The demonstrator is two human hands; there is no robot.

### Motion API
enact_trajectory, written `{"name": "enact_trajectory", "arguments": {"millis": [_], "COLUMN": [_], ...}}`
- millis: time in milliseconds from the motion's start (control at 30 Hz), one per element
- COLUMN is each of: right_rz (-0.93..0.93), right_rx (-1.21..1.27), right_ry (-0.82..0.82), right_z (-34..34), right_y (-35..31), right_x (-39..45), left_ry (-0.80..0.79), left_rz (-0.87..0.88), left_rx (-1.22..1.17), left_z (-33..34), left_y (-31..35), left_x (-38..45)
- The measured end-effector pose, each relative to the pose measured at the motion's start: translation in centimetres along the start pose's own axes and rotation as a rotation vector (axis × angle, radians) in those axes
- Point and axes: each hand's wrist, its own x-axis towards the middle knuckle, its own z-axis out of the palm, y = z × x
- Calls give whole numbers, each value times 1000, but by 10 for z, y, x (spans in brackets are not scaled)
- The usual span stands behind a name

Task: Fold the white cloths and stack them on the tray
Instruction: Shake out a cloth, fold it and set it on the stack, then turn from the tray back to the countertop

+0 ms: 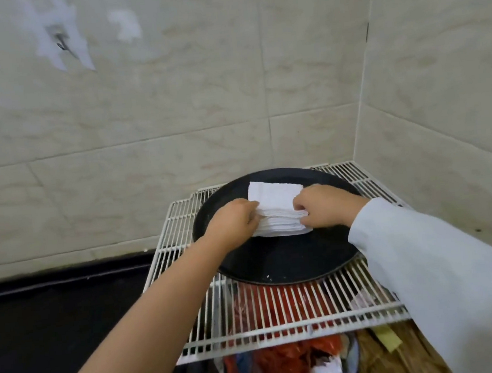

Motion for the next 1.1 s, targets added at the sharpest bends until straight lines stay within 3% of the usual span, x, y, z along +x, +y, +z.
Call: {"name": "enact_trajectory", "arguments": {"millis": [100, 233, 333, 533, 633, 900, 1100], "right_rz": [39, 73, -6, -220, -339, -710, -952], "right_rx": [-23, -86, -21, 79, 108, 9, 42], "right_ry": [-114, -37, 25, 353, 430, 302, 246], "right_z": [-2, -27, -57, -93, -90, -54, -11], "right_y": [-7, -38, -99, -285, -400, -671, -854], "right_x": [-4, -11, -13, -13, -4, 18, 46], "left_ry": [-24, -12, -22, 137, 237, 363, 287], "left_rz": [2, -9, -87, -383, -550, -931, -1200], "left_rx": [35, 175, 363, 269, 296, 356, 400], "left_z": [-3, -29, -67, -149, -183, -226, -228], "left_y": [-2, -20, -57, -189, -267, -416, -531], "left_x": [-7, -32, -66, -197, -288, -494, -609]}}
